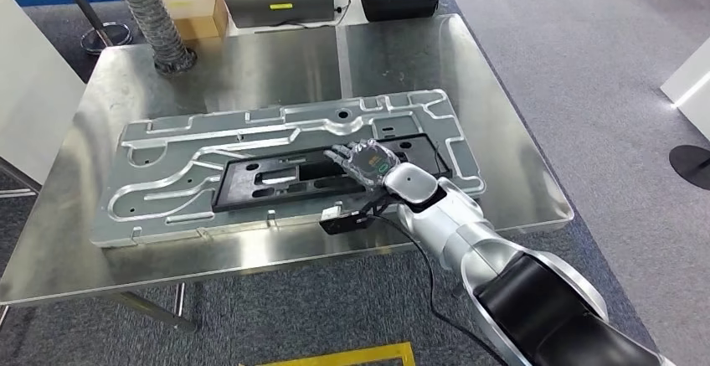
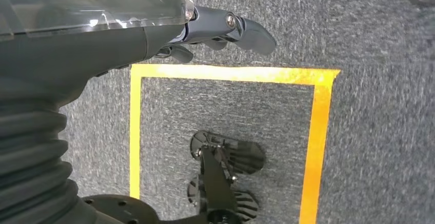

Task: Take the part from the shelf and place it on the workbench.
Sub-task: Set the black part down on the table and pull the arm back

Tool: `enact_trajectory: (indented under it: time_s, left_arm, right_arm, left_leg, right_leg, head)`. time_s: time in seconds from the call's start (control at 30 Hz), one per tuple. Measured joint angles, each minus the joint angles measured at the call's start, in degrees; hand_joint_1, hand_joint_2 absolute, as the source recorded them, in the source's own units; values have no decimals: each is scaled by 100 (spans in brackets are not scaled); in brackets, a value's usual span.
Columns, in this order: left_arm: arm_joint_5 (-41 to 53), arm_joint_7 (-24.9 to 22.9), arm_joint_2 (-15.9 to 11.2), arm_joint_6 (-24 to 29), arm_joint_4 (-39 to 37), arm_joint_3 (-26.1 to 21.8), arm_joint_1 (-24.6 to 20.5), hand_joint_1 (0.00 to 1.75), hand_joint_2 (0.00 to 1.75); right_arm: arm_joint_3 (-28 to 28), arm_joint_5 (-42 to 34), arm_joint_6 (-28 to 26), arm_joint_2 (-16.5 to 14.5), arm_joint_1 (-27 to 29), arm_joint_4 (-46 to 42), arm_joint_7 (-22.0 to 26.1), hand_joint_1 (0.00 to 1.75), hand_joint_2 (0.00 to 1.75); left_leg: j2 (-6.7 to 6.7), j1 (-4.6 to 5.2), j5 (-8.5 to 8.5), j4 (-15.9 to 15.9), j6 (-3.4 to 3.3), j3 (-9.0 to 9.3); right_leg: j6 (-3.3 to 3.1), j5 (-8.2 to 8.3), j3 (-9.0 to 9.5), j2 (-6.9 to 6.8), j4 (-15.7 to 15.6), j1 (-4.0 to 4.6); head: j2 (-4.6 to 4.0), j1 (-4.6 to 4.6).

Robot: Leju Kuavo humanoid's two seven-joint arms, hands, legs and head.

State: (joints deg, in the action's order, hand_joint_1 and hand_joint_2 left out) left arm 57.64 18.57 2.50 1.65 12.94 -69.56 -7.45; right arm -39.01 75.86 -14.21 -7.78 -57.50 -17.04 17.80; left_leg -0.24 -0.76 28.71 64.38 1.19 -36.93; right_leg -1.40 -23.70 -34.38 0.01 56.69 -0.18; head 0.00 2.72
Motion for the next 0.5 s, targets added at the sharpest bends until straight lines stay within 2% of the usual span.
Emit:
enact_trajectory:
  time_s: [0.07,0.1,0.13,0.17,0.2,0.27,0.3,0.4,0.47,0.5]
  left_arm:
    - [7,-15,0,15,0,15,6,0,0]
    - [10,-29,-1,24,0,24,10,0,0]
    - [13,-42,-1,32,0,31,12,0,0]
    - [14,-55,-3,39,0,42,10,0,0]
    - [15,-63,-7,42,0,54,6,0,0]
    - [16,-79,-12,42,-1,75,-8,0,0]
    - [16,-88,-13,43,-2,83,-11,0,0]
    - [22,-121,-10,50,-2,102,-9,0,0]
    - [35,-149,-9,53,-2,115,-17,0,0]
    - [41,-164,-9,54,-2,118,-24,0,0]
  right_arm:
    - [2,-6,-69,0,20,1,22,0,0]
    - [6,-13,-113,0,36,2,42,0,0]
    - [11,-25,-157,0,50,2,65,0,0]
    - [21,-53,-216,0,59,1,106,0,0]
    - [38,-96,-278,0,62,-6,164,0,0]
    - [99,-257,-418,-1,60,-36,349,0,0]
    - [152,-384,-486,-6,60,-61,491,0,0]
    - [414,-1088,-570,-41,80,-187,1187,0,0]
    - [711,-1939,-372,-74,124,-391,1769,0,0]
    - [863,-2464,-164,-86,170,-568,1970,0,0]
  left_leg:
    - [1,-10,330,755,32,-346]
    - [2,-13,361,946,47,-438]
    - [2,-19,294,939,57,-435]
    - [4,-28,117,671,63,-303]
    - [8,-40,-84,236,64,-90]
    - [4,-38,-320,-450,30,259]
    - [-1,-31,-342,-588,-1,323]
    - [-15,-15,-368,-608,-111,311]
    - [-12,-27,-396,-628,-177,306]
    - [-10,-32,-404,-633,-198,302]
  right_leg:
    - [-11,-1,-4,-2,7,2]
    - [-10,-4,-6,0,15,3]
    - [-5,-9,-8,1,25,1]
    - [7,-18,-7,4,42,-3]
    - [25,-34,-6,7,66,-8]
    - [79,-62,-18,13,116,3]
    - [108,-67,-28,16,134,11]
    - [191,-66,-51,19,151,10]
    - [247,-240,-153,14,387,-6]
    - [273,-413,-281,11,679,-14]
  head:
    - [0,0]
    - [0,0]
    - [0,0]
    - [0,1]
    - [0,1]
    - [0,1]
    - [0,-1]
    - [0,-1]
    - [0,-1]
    - [0,-1]
